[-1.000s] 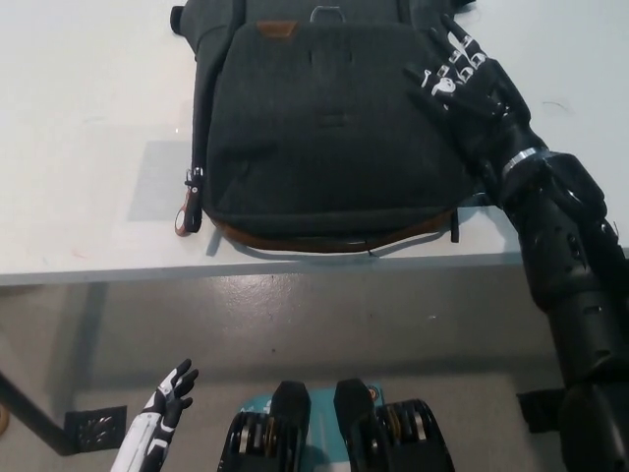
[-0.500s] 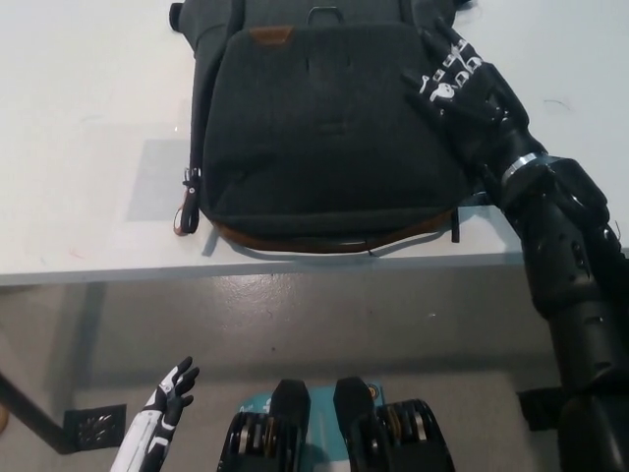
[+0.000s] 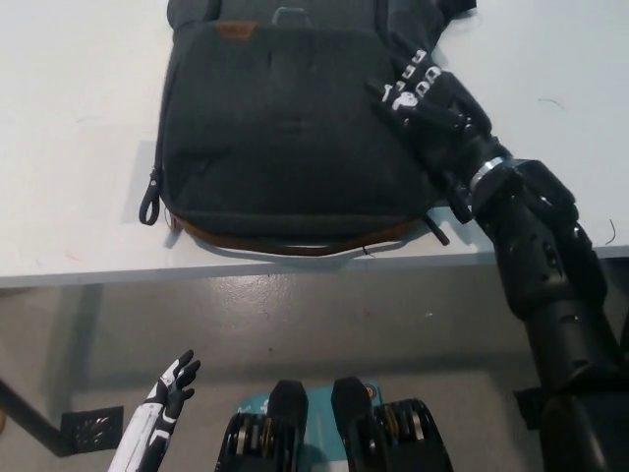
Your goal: A bag is kept in the middle of the table with its flap loosely closed and the robot uses its right hand to adjust it and opens it
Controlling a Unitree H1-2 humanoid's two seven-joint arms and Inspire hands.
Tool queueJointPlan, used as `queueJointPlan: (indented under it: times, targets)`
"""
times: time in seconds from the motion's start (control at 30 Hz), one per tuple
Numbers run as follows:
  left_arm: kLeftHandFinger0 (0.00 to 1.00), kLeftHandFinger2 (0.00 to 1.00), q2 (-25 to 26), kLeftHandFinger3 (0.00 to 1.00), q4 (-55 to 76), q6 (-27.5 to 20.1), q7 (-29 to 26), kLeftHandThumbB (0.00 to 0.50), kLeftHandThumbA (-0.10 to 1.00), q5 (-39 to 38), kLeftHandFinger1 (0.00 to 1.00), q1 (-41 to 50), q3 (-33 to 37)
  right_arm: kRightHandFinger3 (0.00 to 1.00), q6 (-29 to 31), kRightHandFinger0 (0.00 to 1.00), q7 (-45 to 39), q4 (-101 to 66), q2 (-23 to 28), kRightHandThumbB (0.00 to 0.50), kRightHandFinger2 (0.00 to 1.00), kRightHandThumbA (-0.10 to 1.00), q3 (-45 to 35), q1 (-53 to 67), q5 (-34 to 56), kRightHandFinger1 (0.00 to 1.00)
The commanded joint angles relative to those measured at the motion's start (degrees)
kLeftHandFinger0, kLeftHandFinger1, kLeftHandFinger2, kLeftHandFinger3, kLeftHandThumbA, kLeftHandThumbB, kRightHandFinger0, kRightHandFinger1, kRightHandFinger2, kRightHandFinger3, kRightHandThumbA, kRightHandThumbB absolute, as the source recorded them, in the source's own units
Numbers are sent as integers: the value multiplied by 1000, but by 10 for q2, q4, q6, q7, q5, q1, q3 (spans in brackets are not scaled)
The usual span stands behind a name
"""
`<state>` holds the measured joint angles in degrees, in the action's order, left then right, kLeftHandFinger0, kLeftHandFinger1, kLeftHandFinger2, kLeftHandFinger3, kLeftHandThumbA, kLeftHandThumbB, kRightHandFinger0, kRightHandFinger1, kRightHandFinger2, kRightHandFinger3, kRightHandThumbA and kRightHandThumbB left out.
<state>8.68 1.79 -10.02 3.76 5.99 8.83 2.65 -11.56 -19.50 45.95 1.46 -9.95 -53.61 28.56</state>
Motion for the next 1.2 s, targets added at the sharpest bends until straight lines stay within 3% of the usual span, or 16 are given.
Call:
queueJointPlan:
  times: [0.0, 0.03, 0.07, 0.1, 0.13, 0.2, 0.37, 0.6, 0.67, 0.7, 0.73, 0.83, 1.0, 1.17]
  targets:
    - [1000, 1000, 10, 1000, 10, -5, 3, 117, 1000, 1, 1000, -5, -4, 397, 18, 13, 41, 11, -32, 270, 269, 25, 14, -39, -35, 48]
    - [1000, 1000, 11, 1000, 10, -5, 4, 111, 1000, 1, 1000, -5, -4, 357, 29, 1, 73, 6, -33, 284, 407, -95, 26, -38, -64, 56]
    - [1000, 1000, 11, 1000, 10, -5, 4, 111, 1000, 0, 1000, -5, -4, 375, 45, 0, 96, -1, -35, 277, 530, -99, 37, -35, -90, 111]
    - [1000, 1000, 11, 1000, 9, -5, 4, 111, 1000, -1, 1000, -5, -5, 545, 50, 0, 101, -3, -36, 250, 665, -100, 40, -35, -96, 175]
    - [1000, 1000, 11, 1000, 9, -6, 4, 110, 1000, 0, 1000, -6, -4, 632, 50, 0, 112, -18, -37, 214, 727, -100, 45, -30, -105, 238]
    - [1000, 1000, 10, 1000, 9, -4, 2, 110, 1000, 2, 1000, -6, -4, 732, 61, 0, 122, -25, -38, 169, 782, -100, 53, -27, -118, 287]
    - [1000, 1000, 10, 1000, 7, -5, 1, 130, 1000, 6, 1000, -11, -4, 751, 66, 0, 145, -36, -43, 149, 822, -100, 47, -27, -123, 339]
    - [1000, 1000, 12, 1000, 3, -6, 3, 127, 1000, 5, 1000, -14, -4, 689, 62, 0, 158, -78, -41, 155, 795, -100, 52, -10, -144, 352]
    - [1000, 1000, 12, 1000, 4, -5, 2, 130, 1000, 7, 1000, -16, -3, 665, 61, 22, 162, -127, -39, 171, 800, -100, 60, 10, -155, 398]
    - [1000, 1000, 12, 1000, 4, -5, 2, 131, 1000, 7, 1000, -16, -3, 641, 56, 18, 167, -149, -39, 173, 779, -100, 64, 18, -164, 405]
    - [1000, 1000, 13, 1000, 3, -5, 3, 137, 1000, 7, 1000, -18, -3, 584, 67, 0, 165, -215, -37, 163, 693, -100, 73, 45, -174, 382]
    - [1000, 1000, 15, 1000, 2, -3, 5, 136, 1000, 3, 1000, -22, -5, 634, 67, 36, 173, -341, -30, 145, 687, -100, 93, 92, -209, 413]
    - [1000, 1000, 18, 1000, 1, -6, 2, 116, 1000, 11, 1000, -25, -5, 747, 48, 0, 177, -596, -20, 114, 659, -100, 120, 186, -278, 313]
    - [1000, 1000, 20, 1000, 0, -5, 4, 115, 1000, 7, 1000, -25, -6, 632, 5, 0, 174, -774, -20, 134, 497, -100, 134, 273, -334, 233]
